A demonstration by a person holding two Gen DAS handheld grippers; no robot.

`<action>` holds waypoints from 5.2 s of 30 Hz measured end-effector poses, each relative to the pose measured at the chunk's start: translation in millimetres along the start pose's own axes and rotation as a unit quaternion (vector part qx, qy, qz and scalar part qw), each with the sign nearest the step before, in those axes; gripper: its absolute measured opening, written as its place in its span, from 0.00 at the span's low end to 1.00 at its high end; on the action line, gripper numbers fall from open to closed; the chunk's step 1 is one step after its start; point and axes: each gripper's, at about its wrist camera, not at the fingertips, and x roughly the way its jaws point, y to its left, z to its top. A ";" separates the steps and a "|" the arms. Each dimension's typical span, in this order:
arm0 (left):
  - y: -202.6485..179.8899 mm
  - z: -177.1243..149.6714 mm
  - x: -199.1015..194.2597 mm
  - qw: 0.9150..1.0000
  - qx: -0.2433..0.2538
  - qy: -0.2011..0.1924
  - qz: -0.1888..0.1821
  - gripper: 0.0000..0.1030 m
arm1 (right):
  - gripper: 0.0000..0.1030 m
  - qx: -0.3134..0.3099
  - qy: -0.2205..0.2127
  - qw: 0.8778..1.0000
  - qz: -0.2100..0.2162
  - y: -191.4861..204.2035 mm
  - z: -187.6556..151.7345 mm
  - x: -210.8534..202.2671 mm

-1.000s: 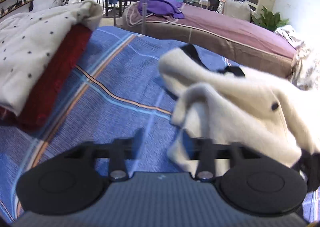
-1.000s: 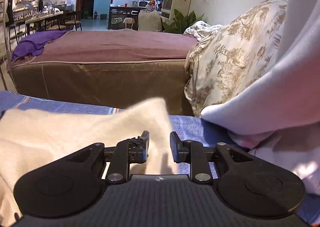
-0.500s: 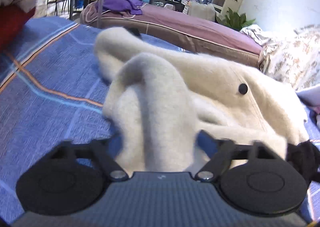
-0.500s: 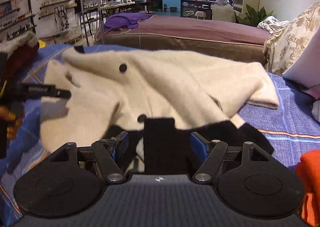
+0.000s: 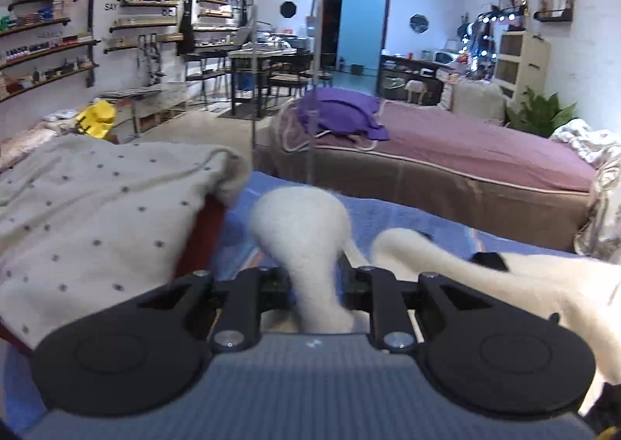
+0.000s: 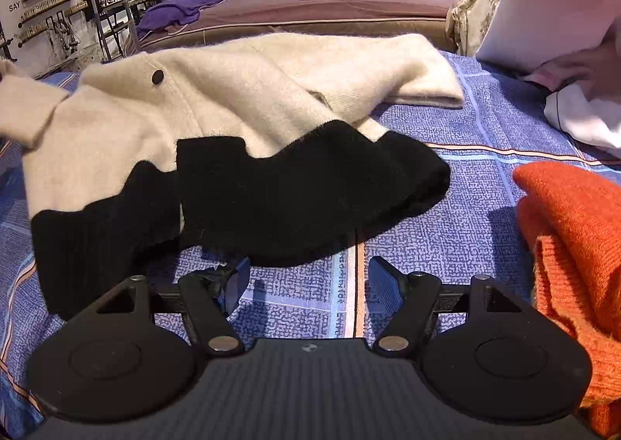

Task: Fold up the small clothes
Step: 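Lift and shake out the cardigan with both grippers, laying it flat, then grasp the cardigan sleeve cuff with the right gripper, then lift the sleeve with the right gripper and fold it across the cardigan body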

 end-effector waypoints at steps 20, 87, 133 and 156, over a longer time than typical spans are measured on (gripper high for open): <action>-76.1 -171.4 -63.1 0.964 -0.035 0.179 -0.191 0.82 | 1.00 0.067 -0.057 0.991 -0.102 -41.9 33.3 36.1; -93.0 -161.5 -190.3 0.968 0.146 0.124 -0.163 0.81 | 0.81 -0.147 -0.058 0.987 0.044 46.6 -27.3 -65.9; -387.9 -168.6 -42.3 0.917 0.311 0.138 -0.209 0.67 | 0.09 0.236 -0.154 0.959 0.005 -256.0 126.1 -162.2; -194.8 -154.4 -125.1 0.955 0.237 0.095 -0.149 0.98 | 0.11 0.133 -0.119 0.936 0.305 -44.1 201.7 -102.2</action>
